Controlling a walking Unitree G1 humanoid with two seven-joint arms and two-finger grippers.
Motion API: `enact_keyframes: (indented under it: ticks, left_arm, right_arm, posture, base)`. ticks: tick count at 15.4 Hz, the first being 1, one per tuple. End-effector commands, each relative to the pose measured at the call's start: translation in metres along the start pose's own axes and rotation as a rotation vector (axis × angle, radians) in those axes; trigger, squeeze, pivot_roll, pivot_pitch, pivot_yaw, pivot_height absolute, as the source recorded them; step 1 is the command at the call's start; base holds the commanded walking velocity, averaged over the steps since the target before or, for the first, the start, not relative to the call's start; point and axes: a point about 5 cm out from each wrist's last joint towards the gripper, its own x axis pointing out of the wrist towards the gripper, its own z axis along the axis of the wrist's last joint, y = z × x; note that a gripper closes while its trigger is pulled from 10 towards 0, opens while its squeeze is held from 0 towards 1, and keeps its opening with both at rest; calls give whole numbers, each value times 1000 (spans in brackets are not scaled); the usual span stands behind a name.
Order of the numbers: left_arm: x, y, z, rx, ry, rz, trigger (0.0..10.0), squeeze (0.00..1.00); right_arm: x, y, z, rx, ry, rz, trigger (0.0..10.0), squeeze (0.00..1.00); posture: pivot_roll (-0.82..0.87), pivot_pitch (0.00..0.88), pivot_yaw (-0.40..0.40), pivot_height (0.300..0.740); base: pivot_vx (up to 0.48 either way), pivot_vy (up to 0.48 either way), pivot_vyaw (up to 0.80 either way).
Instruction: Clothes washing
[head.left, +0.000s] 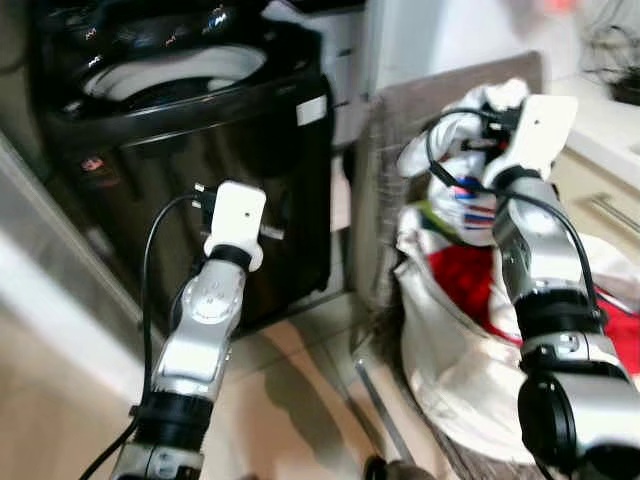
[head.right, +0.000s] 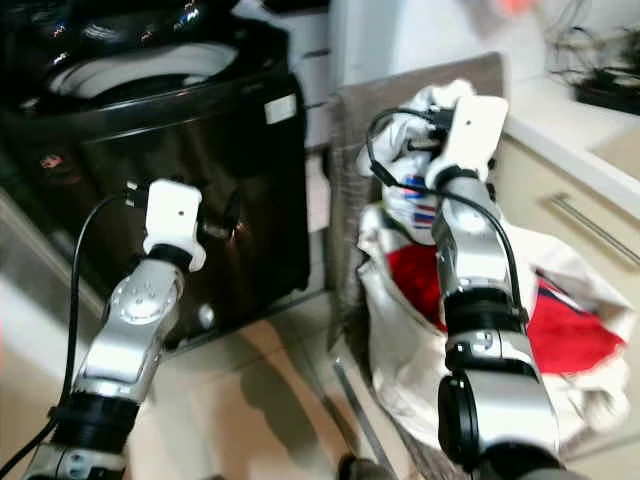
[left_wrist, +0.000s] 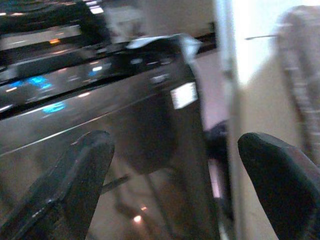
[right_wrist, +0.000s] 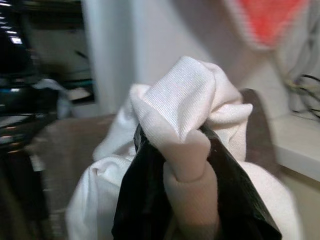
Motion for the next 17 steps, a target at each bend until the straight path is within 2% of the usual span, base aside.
enact_keyframes:
  ticks: [1, 2, 4, 7, 12, 17]
  left_arm:
    - [1, 5, 0, 7, 0, 52, 10000, 0]
    - [1, 2, 0, 5, 2, 52, 10000, 0]
    - [-1, -1, -2, 63, 8, 96, 10000, 0]
    - [-3, 4, -7, 58, 32, 148, 10000, 0]
    - [-5, 9, -9, 63, 42, 195, 10000, 0]
    - [-9, 12, -11, 88, 58, 216, 10000, 0]
  right_arm:
    - [-3, 11, 1, -4, -19, 45, 0, 357]
    - [-11, 22, -11, 2, 10, 121, 0, 369]
    - [-24, 40, -30, -32, 57, 218, 0, 298]
    - [-32, 47, -42, -49, 95, 254, 0, 282]
    - [-21, 53, -30, -49, 53, 282, 0, 318]
    - [-19, 52, -43, -28, 115, 279, 0, 349]
  posture:
    - [-85, 19, 18, 740]
    - [-80, 18, 12, 740]
    - [-73, 17, 8, 740]
    - [-61, 12, -3, 740]
    - [-31, 0, -31, 740]
    - [-1, 0, -45, 740]
  base:
    - [0, 0, 688]
    - [0, 0, 425]
    - [0, 0, 413]
    - [0, 0, 410]
    - [0, 0, 409]
    - [0, 0, 403]
